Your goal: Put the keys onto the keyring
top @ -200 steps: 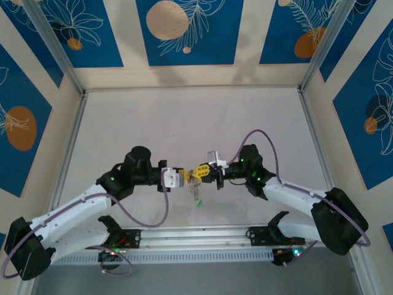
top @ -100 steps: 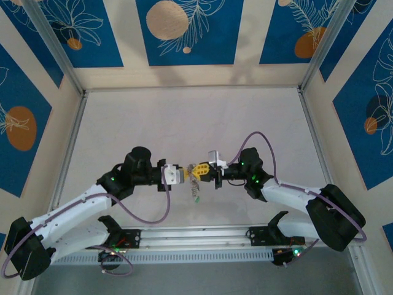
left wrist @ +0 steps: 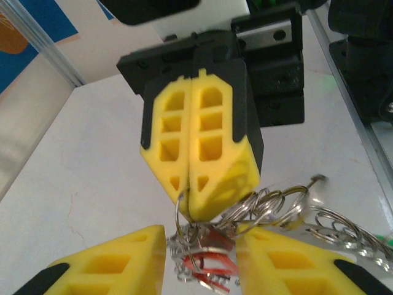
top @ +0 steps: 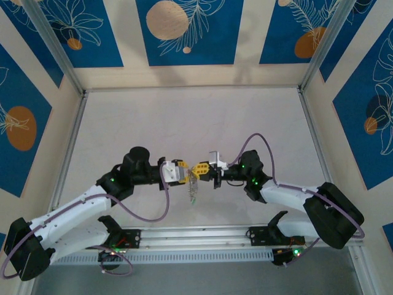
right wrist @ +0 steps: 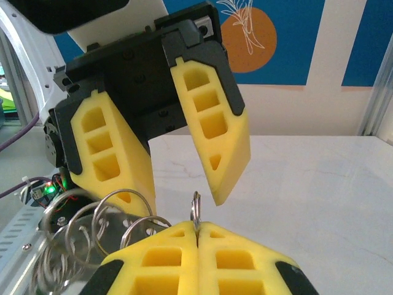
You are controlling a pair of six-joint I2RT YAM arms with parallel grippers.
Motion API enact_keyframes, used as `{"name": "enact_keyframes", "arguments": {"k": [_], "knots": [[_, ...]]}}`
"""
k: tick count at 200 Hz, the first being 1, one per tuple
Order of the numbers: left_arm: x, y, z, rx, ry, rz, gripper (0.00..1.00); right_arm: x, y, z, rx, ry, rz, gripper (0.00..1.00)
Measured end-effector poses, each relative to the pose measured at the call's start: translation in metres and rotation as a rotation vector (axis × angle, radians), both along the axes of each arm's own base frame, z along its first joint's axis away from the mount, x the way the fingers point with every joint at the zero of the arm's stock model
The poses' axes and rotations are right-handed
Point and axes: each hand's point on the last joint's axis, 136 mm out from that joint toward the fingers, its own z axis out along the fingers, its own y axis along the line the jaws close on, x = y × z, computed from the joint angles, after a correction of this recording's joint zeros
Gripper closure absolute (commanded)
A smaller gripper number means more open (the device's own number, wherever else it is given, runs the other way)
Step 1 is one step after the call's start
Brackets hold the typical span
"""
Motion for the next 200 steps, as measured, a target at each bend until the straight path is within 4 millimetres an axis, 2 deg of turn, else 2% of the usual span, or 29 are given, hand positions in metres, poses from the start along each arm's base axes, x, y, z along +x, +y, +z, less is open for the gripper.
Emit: {"name": "enact_keyframes", "arguments": {"k": [42, 103, 136, 200], "knots": [[0.003, 0.000, 0.005, -0.024, 0.015, 0.017, 0.71, 0.002, 0.002, 0.000, 0.013, -0.015, -0.015, 1.00], [0.008, 0.005, 0.006, -0.034, 0.024, 0.046, 0.71, -0.001, 0.001, 0.003, 0.040, -0.050, -0.013, 1.00], [0.001, 0.008, 0.010, -0.040, 0.013, 0.019, 0.68, -0.004, 0.001, 0.005, 0.048, -0.067, -0.004, 1.00], [-0.007, 0.022, -0.006, 0.079, 0.005, 0.007, 0.65, -0.004, 0.001, 0.010, 0.062, -0.093, -0.004, 1.00]]}}
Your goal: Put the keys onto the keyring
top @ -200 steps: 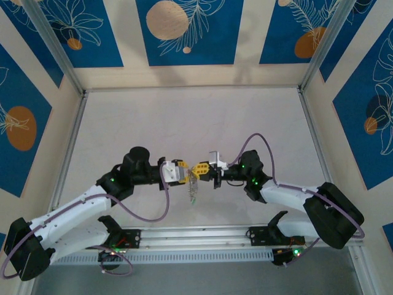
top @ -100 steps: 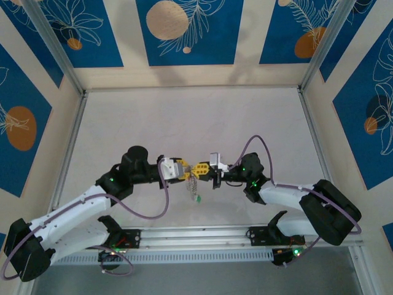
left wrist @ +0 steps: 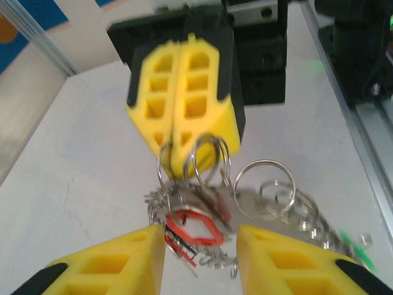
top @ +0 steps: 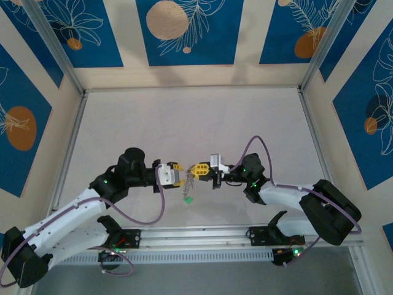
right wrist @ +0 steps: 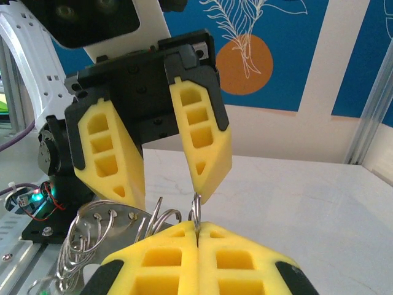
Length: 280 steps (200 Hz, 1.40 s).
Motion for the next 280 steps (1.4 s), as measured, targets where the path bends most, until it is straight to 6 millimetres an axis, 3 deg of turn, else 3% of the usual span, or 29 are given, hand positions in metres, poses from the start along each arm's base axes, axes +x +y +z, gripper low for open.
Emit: {"name": "enact_keyframes", "arguments": {"k": [27, 64, 83, 107, 174, 203, 226, 280], "knots": [[0.010, 0.005, 0.011, 0.040, -0.031, 0.044, 0.64, -0.001, 0.000, 0.003, 0.010, -0.021, 0.002, 1.00], [0.018, 0.007, 0.030, 0.011, -0.044, 0.074, 0.76, -0.003, 0.004, 0.005, 0.015, -0.042, 0.018, 1.00], [0.018, 0.006, 0.036, -0.010, -0.022, 0.061, 0.76, -0.001, 0.006, 0.004, 0.015, -0.043, 0.020, 1.00], [0.015, 0.005, 0.033, -0.018, 0.017, 0.036, 0.70, -0.001, 0.008, 0.004, 0.020, -0.048, 0.022, 1.00], [0.005, 0.001, 0.026, -0.035, 0.128, -0.009, 0.69, -0.001, 0.010, 0.011, 0.036, -0.067, 0.026, 1.00], [0.008, -0.002, 0.024, -0.044, 0.162, -0.004, 0.71, -0.003, 0.012, 0.012, 0.038, -0.073, 0.035, 1.00], [0.010, -0.004, 0.023, -0.051, 0.186, 0.004, 0.80, -0.004, 0.013, 0.013, 0.039, -0.078, 0.037, 1.00], [0.011, -0.005, 0.020, -0.049, 0.203, 0.005, 0.84, -0.003, 0.015, 0.014, 0.041, -0.084, 0.042, 1.00]]}}
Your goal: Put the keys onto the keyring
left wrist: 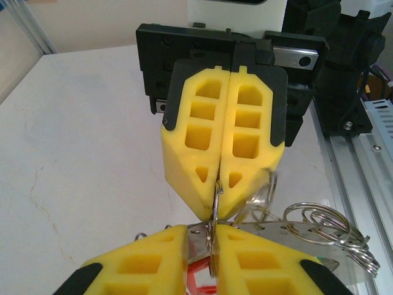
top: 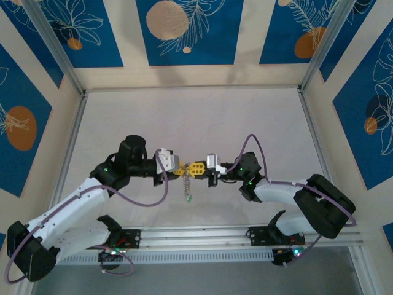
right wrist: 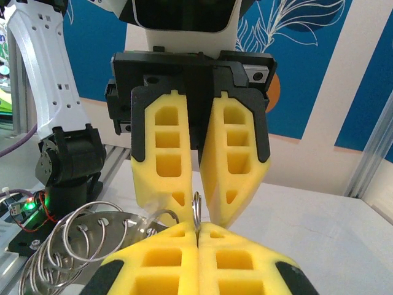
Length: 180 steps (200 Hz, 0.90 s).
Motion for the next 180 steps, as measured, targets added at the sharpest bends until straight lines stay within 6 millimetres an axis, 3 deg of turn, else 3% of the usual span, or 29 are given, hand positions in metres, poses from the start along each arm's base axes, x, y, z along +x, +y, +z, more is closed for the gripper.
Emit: {"name": "enact_keyframes", "arguments": {"k": [27, 71, 105, 180], "knots": [[-0.001, 0.000, 0.000, 0.000, 0.006, -0.001, 1.00, 0.001, 0.001, -0.002, -0.006, -0.012, -0.004, 1.00], [-0.001, 0.007, -0.013, 0.063, 0.011, 0.014, 1.00, 0.001, 0.008, -0.015, -0.054, -0.037, -0.010, 1.00], [0.001, 0.015, -0.022, 0.148, -0.011, 0.019, 1.00, 0.004, 0.013, -0.026, -0.099, -0.042, -0.031, 0.88], [0.003, 0.016, -0.045, 0.392, -0.092, -0.021, 1.00, 0.008, 0.015, -0.043, -0.204, -0.045, -0.048, 0.80]]}}
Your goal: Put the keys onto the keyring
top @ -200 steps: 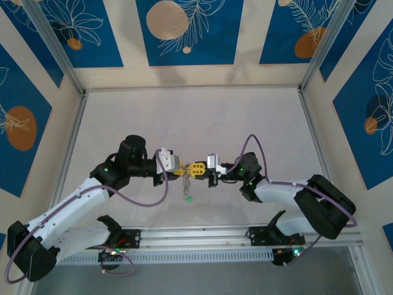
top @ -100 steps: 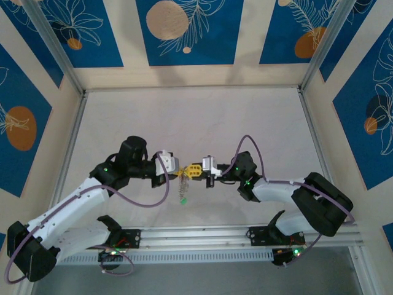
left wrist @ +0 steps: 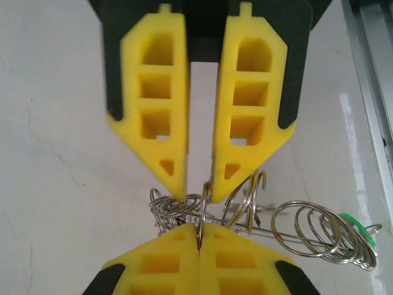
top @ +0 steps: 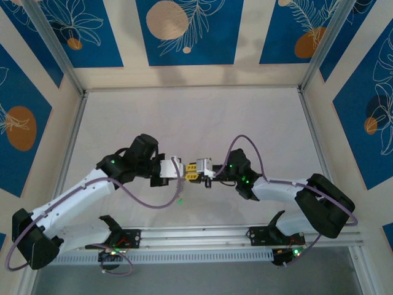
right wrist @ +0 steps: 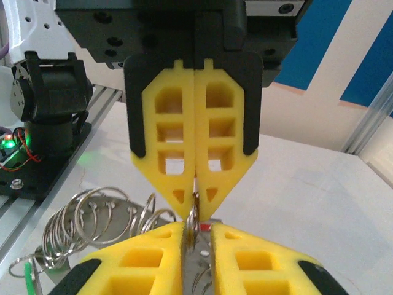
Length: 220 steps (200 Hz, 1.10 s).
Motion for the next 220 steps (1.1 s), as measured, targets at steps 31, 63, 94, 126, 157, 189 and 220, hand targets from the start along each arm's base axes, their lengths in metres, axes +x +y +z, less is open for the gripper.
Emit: {"name": "enact_keyframes", "arguments": {"k": [31, 63, 94, 126, 157, 189, 220], "knots": [[0.001, 0.000, -0.005, 0.057, -0.013, -0.011, 1.00, 0.000, 0.002, -0.003, -0.015, -0.003, -0.003, 0.88], [0.001, 0.001, -0.002, 0.066, -0.024, -0.016, 1.00, 0.000, 0.003, -0.007, -0.026, 0.008, -0.004, 0.87], [0.001, 0.001, -0.002, 0.069, -0.020, -0.018, 1.00, 0.003, 0.005, -0.012, -0.039, 0.019, -0.017, 0.91], [0.001, 0.001, -0.001, 0.067, -0.015, -0.012, 0.99, 0.003, 0.005, -0.011, -0.035, 0.031, -0.014, 1.00], [0.004, -0.002, 0.006, 0.029, -0.019, 0.016, 0.80, 0.001, 0.004, -0.005, 0.003, 0.028, -0.015, 1.00], [0.004, -0.001, 0.013, -0.036, -0.045, 0.046, 0.80, 0.000, 0.000, 0.001, 0.049, 0.041, -0.022, 1.00], [0.005, 0.000, 0.022, -0.110, -0.057, 0.080, 0.80, 0.001, -0.005, 0.009, 0.102, 0.055, -0.032, 1.00]]}}
